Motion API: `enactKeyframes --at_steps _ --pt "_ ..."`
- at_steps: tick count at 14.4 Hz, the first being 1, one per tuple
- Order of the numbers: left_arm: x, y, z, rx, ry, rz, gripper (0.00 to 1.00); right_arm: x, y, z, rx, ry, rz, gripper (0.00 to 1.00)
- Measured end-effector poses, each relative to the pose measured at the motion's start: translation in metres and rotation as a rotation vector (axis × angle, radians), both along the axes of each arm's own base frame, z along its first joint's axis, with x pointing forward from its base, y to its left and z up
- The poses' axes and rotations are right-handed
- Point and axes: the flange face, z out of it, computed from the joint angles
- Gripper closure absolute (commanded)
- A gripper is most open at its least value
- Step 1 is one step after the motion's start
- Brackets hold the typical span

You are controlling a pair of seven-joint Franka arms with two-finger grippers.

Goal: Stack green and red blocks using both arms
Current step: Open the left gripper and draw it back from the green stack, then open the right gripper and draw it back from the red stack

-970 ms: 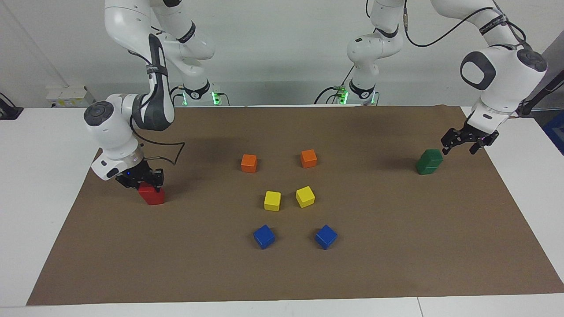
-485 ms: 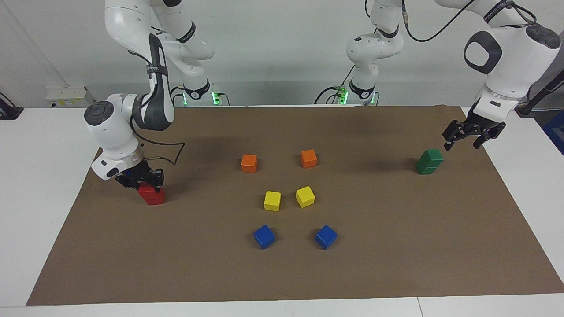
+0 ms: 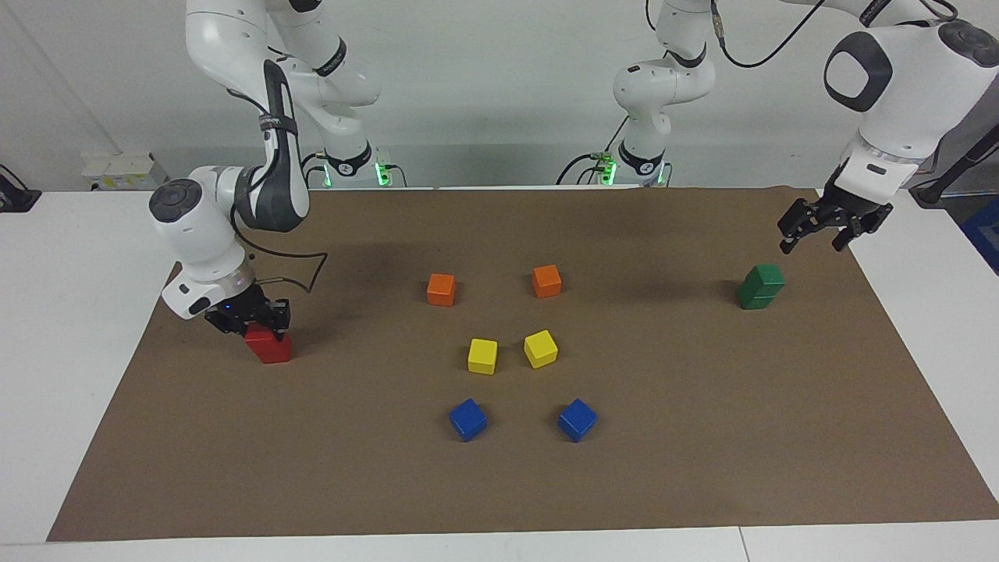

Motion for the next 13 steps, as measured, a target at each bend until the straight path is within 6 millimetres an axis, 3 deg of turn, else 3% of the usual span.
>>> enactKeyframes --at_steps 2,5,8,13 --pt "-0.004 -0.005 0.008 -0.003 0.037 -0.008 0.00 0.000 0.000 0.000 0.000 0.000 0.000 0.41" --pt "-0.008 -0.018 0.019 -0.004 0.069 -0.001 0.00 0.000 0.000 -0.001 0.000 0.000 0.000 0.02" --pt "-0.007 -0.040 0.023 0.055 0.061 -0.009 0.00 -0.001 0.000 -0.002 0.000 0.001 0.000 0.00" --pt "-0.006 -0.048 0.026 0.051 0.045 -0.015 0.00 -0.001 -0.001 -0.002 0.000 0.000 -0.001 0.00"
